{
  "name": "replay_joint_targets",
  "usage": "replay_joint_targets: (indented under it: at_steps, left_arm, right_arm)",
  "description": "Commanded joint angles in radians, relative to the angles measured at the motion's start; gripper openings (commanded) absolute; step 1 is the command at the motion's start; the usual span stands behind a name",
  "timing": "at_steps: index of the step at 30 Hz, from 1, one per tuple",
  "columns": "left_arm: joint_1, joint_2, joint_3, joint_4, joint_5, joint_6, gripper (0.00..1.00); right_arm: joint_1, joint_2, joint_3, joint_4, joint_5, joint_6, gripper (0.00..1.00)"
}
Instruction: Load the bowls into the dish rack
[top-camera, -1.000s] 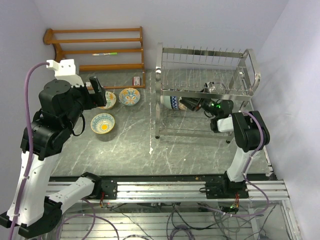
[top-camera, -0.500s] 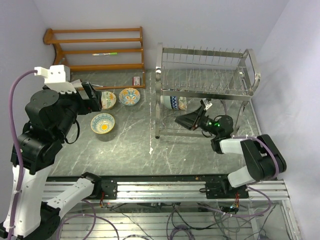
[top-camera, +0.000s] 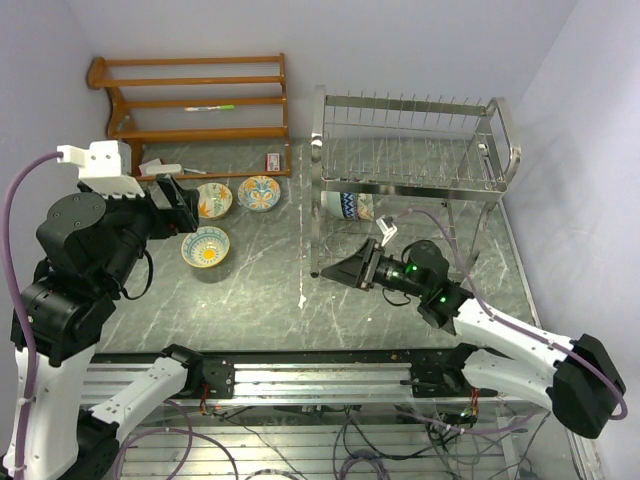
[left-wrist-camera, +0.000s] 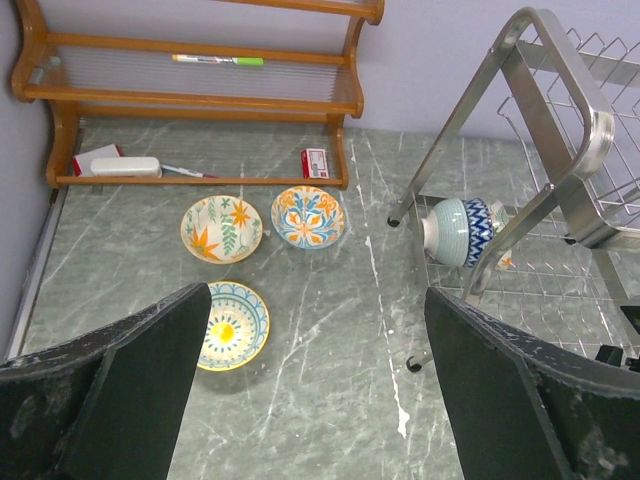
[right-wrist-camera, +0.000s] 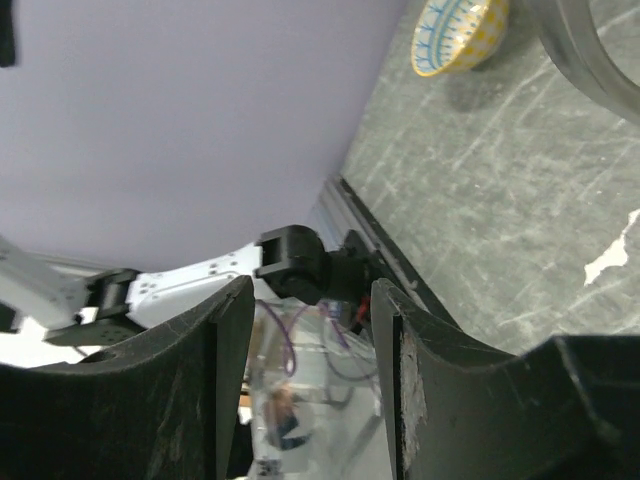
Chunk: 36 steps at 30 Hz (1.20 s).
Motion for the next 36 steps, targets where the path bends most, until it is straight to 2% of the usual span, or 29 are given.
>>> replay_joint_targets:
  at_steps: [1, 7, 12, 15, 18, 24, 29, 36]
  left_arm:
    - [-0.008, -0.018, -0.046, 0.004, 0.024, -0.036, 0.99]
    - [-0.008, -0.062, -0.211, 0.024, -0.056, -0.084, 0.99]
    - [-0.008, -0.037, -0.282, -0.017, -0.117, -0.079, 0.99]
    - [-0.008, -0.053, -0.329, 0.018, -0.134, -0.098, 1.0]
    - [-0.008, -0.071, -0.369, 0.046, -0.13, -0.136, 0.99]
    - [-0.007, -0.105, -0.438, 0.004, -0.175, -0.263, 0.99]
    - [-0.008, -0.111, -0.486, -0.015, -0.205, -0.283, 0.99]
    - [0.003, -0.061, -0.67, 0.114, -0.241, -0.401, 0.99]
  right_arm:
    - [0.12, -0.005, 0.143, -0.36, 0.215, -0.159, 0.5]
    - [0.233, 0.029, 0.35, -0.58, 0.359, -0.22, 0.5]
    - [0.236, 0.056, 0.541, -0.827, 0.417, -0.319, 0.52]
    - [0.237, 0.104, 0.67, -0.939, 0.418, -0.388, 0.52]
    - [0.242, 0.13, 0.714, -0.964, 0.41, -0.405, 0.52]
    - [0.296, 0.203, 0.805, -1.012, 0.451, -0.46, 0.52]
    - [0.365, 0.264, 0.864, -1.001, 0.481, -0.485, 0.51]
    - [0.382, 0.314, 0.973, -1.036, 0.503, -0.552, 0.52]
